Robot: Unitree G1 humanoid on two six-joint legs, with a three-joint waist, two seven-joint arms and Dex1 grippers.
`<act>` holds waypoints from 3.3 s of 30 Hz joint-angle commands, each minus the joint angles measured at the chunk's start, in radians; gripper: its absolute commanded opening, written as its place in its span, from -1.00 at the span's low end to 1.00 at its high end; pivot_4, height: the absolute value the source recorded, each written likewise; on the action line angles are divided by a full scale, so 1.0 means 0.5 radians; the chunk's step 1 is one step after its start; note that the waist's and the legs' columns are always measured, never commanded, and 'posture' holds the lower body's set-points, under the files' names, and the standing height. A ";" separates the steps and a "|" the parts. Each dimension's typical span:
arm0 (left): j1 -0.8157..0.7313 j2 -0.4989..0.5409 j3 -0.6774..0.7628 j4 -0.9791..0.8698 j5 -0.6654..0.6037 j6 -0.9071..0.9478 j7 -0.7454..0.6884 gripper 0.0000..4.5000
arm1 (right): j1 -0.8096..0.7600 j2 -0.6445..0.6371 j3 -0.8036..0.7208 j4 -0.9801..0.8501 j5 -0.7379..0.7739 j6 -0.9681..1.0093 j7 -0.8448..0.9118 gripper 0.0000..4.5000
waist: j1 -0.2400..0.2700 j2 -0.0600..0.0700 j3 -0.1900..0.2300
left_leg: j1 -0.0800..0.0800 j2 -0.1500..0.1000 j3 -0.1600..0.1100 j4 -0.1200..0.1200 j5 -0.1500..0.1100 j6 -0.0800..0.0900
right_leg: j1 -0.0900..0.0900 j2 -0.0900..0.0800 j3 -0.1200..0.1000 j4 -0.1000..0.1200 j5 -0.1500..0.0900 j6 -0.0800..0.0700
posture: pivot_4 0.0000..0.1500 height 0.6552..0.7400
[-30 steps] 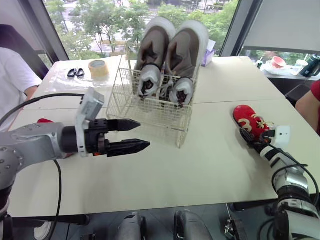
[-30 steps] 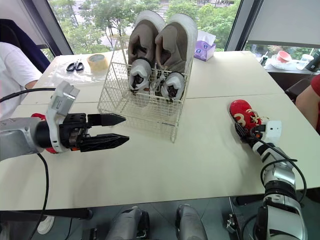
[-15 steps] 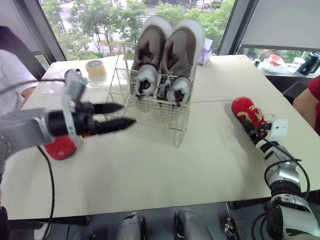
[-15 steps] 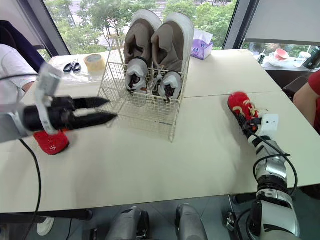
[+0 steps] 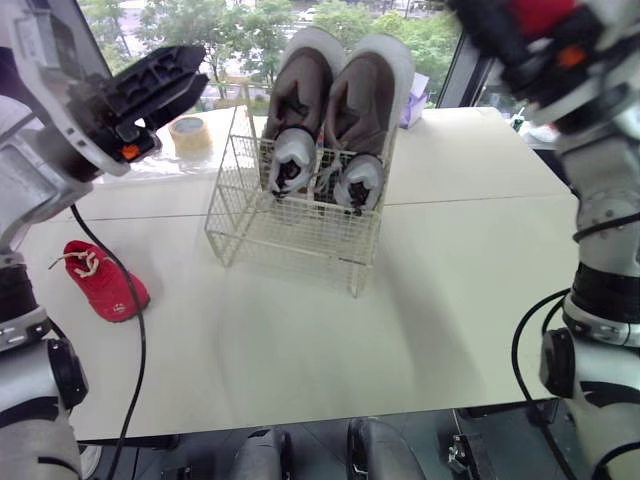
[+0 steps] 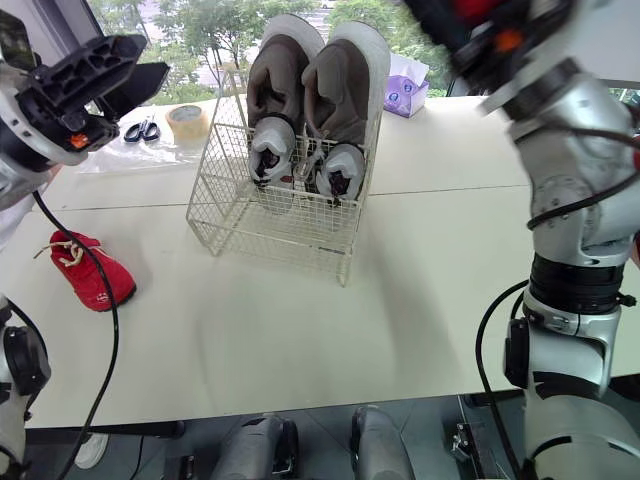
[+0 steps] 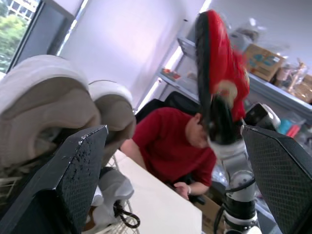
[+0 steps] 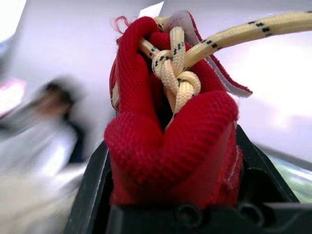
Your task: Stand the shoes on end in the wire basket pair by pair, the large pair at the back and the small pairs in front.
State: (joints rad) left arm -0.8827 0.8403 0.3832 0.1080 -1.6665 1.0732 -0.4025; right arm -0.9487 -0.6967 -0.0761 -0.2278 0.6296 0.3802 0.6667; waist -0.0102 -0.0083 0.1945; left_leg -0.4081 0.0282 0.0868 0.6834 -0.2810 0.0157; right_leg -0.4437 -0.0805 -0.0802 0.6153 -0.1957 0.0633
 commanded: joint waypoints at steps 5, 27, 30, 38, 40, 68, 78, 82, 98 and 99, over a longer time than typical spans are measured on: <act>-0.048 -0.030 0.055 -0.066 -0.104 0.063 -0.043 1.00 | -0.111 -0.013 0.045 -0.086 -0.037 -0.026 0.275 -0.20 | 0.010 -0.004 0.003 | -0.001 -0.002 0.000 0.002 0.000 0.000 | 0.000 -0.003 -0.001 -0.001 0.000 0.000 | 1.00 1.00; -0.277 -0.159 -0.102 0.067 0.148 0.196 -0.316 -0.90 | -0.101 0.057 0.180 -0.191 -0.345 -0.131 0.436 -0.20 | -0.001 -0.006 0.003 | -0.001 -0.001 -0.001 0.002 0.007 -0.013 | 0.000 -0.001 -0.002 0.001 0.000 0.000 | 1.00 1.00; -0.262 -0.188 -0.076 0.056 0.132 0.172 -0.232 -0.90 | -0.080 0.086 0.134 -0.221 -0.196 -0.012 0.437 -0.20 | -0.001 -0.006 0.003 | -0.001 -0.001 -0.001 0.002 0.007 -0.013 | 0.000 -0.002 -0.001 0.001 0.000 0.000 | 1.00 1.00; -0.083 -0.422 0.163 -0.124 -0.249 -0.088 0.232 -0.90 | 0.151 0.066 -0.211 -0.231 0.155 0.399 0.250 0.81 | 0.006 -0.009 0.001 | -0.001 -0.002 -0.002 0.002 0.007 -0.013 | 0.001 -0.004 -0.001 0.000 0.000 0.000 | 1.00 1.00; -0.025 -0.493 0.257 -0.227 -0.329 -0.248 0.368 -0.90 | 0.294 0.158 -0.467 -0.208 0.411 0.534 0.015 0.99 | 0.006 -0.012 0.002 | -0.001 -0.001 -0.003 0.002 0.007 -0.013 | 0.002 -0.004 -0.002 0.000 0.001 0.000 | 1.00 1.00; 0.326 -1.244 -0.169 -0.705 0.073 -0.791 0.381 -0.90 | 0.241 1.344 -0.160 -0.570 1.355 0.128 -1.428 0.99 | -0.005 -0.013 0.000 | 0.000 0.000 -0.003 0.001 0.000 0.002 | 0.002 0.002 -0.002 -0.001 0.002 -0.003 | 1.00 1.00; 0.342 -1.207 -0.223 -0.684 0.170 -0.809 0.355 -0.90 | 0.202 1.340 -0.215 -0.528 1.406 0.045 -1.422 0.77 | 0.000 -0.013 0.000 | -0.001 -0.001 -0.003 0.001 0.000 0.002 | 0.002 0.001 -0.002 -0.002 0.002 -0.003 | 1.00 1.00; 0.342 -1.202 -0.242 -0.690 0.200 -0.804 0.354 -0.90 | 0.194 1.322 -0.239 -0.515 1.445 0.035 -1.413 0.03 | -0.002 -0.013 0.000 | -0.001 -0.001 -0.003 0.001 0.000 0.002 | 0.002 0.001 -0.002 -0.002 0.002 -0.003 | 1.00 1.00; 0.684 -0.533 -0.178 -1.018 0.149 -0.468 0.439 0.98 | -0.029 0.857 -0.393 -0.381 1.466 0.179 -1.259 -0.74 | -0.002 -0.011 0.002 | -0.002 0.002 -0.003 -0.001 0.000 0.002 | 0.000 0.001 -0.002 -0.002 0.002 -0.003 | 1.00 1.00; 0.745 -0.430 -0.172 -1.082 0.177 -0.421 0.427 0.98 | -0.020 0.699 -0.434 -0.341 1.487 0.259 -1.158 -0.74 | 0.004 -0.011 0.002 | -0.002 0.001 -0.003 -0.001 -0.001 0.002 | 0.000 0.001 -0.002 -0.003 0.002 -0.003 | 1.00 1.00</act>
State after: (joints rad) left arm -0.5216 0.5751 0.2706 -0.3528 -1.5712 0.8314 -0.1866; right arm -0.9490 -0.2690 -0.2490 -0.4077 1.3501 0.4666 0.0224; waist -0.0085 -0.0139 0.1953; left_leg -0.4090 0.0285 0.0852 0.6832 -0.2813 0.0168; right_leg -0.4434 -0.0804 -0.0817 0.6135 -0.1949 0.0617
